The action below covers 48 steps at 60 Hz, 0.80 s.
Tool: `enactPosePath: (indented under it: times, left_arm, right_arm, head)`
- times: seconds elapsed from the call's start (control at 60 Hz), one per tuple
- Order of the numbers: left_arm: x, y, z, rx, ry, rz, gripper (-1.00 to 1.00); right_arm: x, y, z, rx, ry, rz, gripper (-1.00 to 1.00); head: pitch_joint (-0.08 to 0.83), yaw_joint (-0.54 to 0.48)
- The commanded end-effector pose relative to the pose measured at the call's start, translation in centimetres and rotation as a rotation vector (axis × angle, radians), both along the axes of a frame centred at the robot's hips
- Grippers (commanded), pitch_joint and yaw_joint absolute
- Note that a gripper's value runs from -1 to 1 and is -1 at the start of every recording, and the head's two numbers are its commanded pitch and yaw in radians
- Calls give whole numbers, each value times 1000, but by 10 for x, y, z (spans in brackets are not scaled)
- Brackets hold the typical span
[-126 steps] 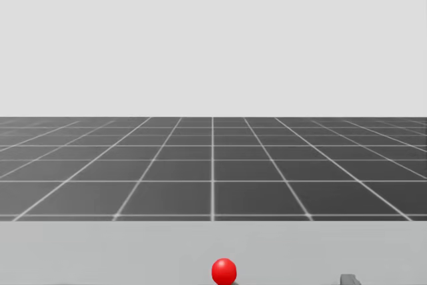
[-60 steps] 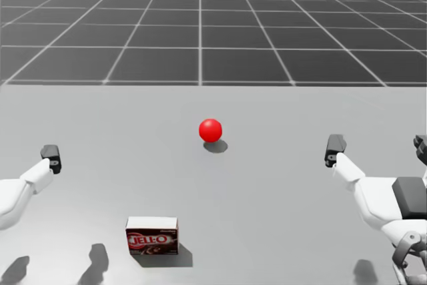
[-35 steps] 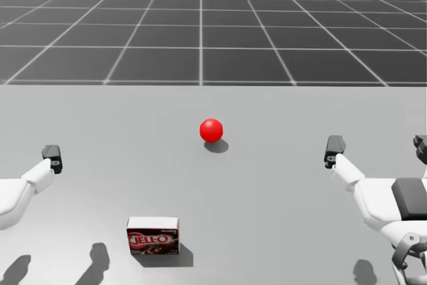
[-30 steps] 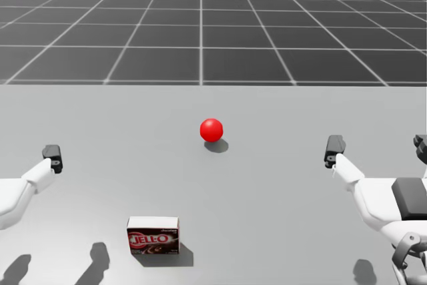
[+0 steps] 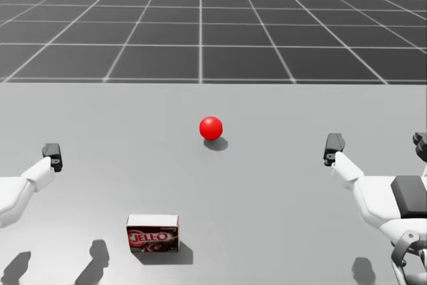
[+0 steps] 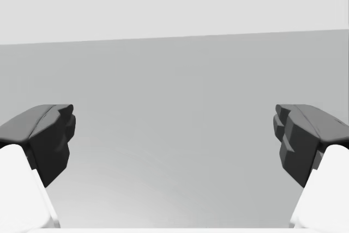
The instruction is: Watch the red light. When it turns green, pick up the object.
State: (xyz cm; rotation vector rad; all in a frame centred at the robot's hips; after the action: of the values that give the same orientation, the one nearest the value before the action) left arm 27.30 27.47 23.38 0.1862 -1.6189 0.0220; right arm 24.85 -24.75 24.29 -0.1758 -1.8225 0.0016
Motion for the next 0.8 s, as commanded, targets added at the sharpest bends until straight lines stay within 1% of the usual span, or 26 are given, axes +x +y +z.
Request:
enactPosePath:
  times: [0.017,0.8]
  left_arm:
    - [0,0,0,0,1,0,-1000]
    - [0,0,0,1,2,-1,-1000]
  right_arm:
    - [-1,2,-1,13,1,-2,-1000]
    - [0,2,-2,8,2,0,-1000]
  head:
    - [435,-42]
    - [440,-43]
